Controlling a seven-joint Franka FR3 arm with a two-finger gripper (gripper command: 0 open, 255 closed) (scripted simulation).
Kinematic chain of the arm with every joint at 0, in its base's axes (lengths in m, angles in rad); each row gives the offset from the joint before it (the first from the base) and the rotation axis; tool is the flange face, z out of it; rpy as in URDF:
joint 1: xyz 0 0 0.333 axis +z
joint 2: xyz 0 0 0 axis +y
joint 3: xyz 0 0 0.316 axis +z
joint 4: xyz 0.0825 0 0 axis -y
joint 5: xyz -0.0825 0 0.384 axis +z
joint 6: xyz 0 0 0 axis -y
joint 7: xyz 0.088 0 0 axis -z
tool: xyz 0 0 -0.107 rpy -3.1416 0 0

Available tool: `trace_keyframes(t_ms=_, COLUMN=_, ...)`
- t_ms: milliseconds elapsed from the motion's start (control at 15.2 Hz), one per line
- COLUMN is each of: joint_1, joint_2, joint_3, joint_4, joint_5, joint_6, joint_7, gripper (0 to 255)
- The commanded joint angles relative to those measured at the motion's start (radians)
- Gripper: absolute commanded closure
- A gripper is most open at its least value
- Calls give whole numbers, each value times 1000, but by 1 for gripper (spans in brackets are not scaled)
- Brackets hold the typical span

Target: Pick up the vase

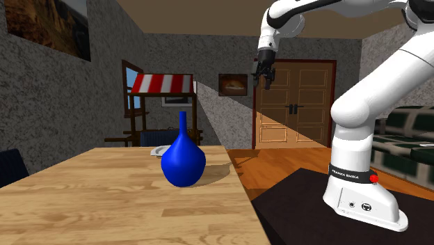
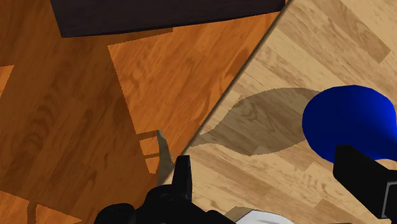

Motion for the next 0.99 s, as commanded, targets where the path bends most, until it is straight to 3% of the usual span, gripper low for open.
trace_keyframes(t_ms=0, joint_1=0, joint_2=0, joint_3=0, joint_4=0, joint_5=0, joint_6=0, joint_7=0, gripper=0)
trace_keyframes(t_ms=462, joint_1=39, joint_2=202, joint_3=144, joint_4=122, joint_5=53, joint_6=28, joint_7=179, gripper=0)
trace_keyframes(t_ms=924, joint_1=66, joint_2=447, joint_3=268, joint_4=304, joint_5=59, joint_6=36, joint_7=359, gripper=0)
